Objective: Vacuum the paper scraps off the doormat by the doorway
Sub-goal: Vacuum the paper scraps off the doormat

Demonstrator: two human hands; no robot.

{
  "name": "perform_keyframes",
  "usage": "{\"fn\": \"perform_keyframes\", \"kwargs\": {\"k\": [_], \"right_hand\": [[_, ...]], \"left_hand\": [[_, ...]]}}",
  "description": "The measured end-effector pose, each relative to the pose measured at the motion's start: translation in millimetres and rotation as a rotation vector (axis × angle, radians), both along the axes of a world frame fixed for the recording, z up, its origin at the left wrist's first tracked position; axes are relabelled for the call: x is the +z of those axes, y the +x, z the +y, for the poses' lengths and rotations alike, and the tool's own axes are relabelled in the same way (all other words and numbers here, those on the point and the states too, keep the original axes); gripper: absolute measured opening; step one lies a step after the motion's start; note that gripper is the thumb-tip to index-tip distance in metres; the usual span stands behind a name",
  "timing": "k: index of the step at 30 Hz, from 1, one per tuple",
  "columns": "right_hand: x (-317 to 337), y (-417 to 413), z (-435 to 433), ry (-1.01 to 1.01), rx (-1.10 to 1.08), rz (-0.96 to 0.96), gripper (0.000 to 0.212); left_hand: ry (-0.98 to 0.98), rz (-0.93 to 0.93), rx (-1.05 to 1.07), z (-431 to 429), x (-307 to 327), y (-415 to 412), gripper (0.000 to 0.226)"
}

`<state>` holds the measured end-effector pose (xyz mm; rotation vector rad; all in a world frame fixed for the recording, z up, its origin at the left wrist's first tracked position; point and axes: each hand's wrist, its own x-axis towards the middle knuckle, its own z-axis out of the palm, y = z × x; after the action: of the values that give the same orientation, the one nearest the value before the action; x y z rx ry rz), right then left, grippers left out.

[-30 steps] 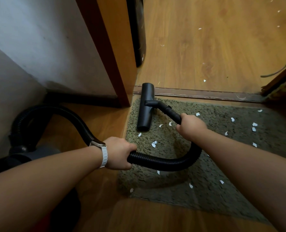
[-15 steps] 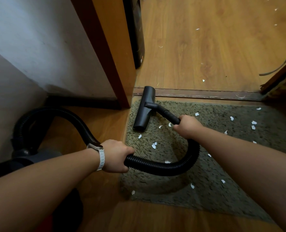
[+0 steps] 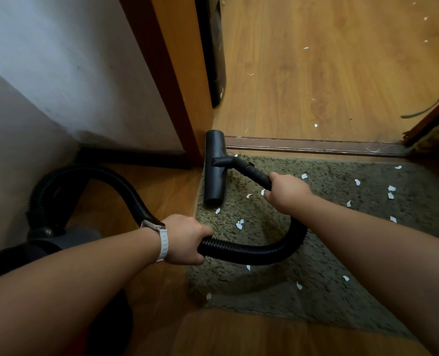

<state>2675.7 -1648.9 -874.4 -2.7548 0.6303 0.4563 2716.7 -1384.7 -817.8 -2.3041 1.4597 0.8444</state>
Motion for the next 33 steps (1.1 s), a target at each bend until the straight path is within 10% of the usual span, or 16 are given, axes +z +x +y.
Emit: {"fn": "perform_keyframes", "kwargs": {"k": [16,33], "right_hand": [[-1,-4,-39,0.13,-0.325,0.007,0.03],[-9,14,1,0.13,-0.075,0.057,0.028]], "left_hand": [[-0.039,0.012,0.057,-7,2,4,0.018],[0.012,0.022,0.039,9,2,3,0.019]]}}
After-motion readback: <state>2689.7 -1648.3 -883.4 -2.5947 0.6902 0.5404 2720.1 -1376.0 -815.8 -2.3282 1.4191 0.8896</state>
